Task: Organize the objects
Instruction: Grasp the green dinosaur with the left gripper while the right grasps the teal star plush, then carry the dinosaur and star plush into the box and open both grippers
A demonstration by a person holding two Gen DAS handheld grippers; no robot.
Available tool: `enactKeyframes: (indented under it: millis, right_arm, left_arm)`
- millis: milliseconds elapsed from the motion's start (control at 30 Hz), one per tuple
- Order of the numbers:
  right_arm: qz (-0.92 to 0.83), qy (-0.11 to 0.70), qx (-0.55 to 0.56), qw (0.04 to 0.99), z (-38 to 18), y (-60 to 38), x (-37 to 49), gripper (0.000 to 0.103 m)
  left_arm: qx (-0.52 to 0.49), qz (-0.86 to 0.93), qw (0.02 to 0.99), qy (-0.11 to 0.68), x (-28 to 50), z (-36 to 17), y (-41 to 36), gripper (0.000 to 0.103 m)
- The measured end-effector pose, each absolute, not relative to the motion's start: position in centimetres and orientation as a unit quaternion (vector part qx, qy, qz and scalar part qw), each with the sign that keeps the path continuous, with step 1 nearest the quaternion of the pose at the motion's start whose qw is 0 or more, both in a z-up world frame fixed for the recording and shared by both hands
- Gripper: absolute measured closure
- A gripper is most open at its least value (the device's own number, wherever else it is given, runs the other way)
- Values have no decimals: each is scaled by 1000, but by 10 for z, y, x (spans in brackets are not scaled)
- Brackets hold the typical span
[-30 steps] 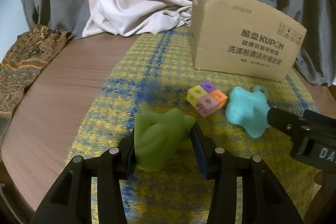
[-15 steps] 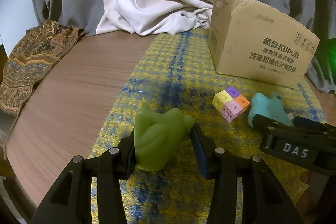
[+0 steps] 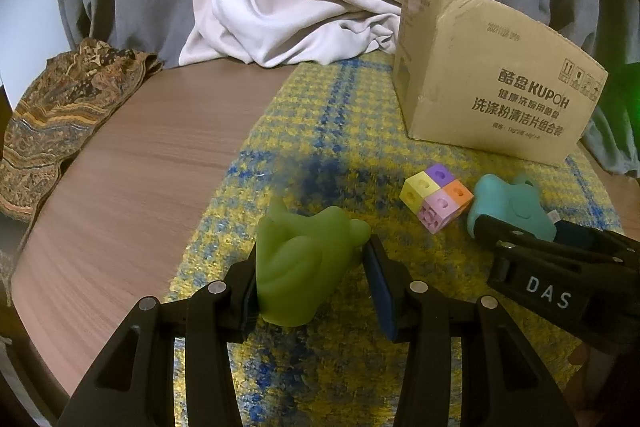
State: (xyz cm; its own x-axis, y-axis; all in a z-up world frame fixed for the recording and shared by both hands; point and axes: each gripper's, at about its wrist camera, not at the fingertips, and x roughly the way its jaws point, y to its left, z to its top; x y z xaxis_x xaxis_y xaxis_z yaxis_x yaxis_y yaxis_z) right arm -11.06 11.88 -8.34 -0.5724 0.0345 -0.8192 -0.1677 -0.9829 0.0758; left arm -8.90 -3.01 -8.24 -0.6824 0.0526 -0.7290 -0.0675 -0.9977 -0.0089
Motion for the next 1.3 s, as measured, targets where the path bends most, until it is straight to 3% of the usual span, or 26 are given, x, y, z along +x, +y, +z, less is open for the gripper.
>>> enactKeyframes:
  millis: [1300]
  right_arm:
    - [923,85,-359,114,15,200,-71,31]
  left_arm:
    - [-331,939,84,34,-96,-2,49,57]
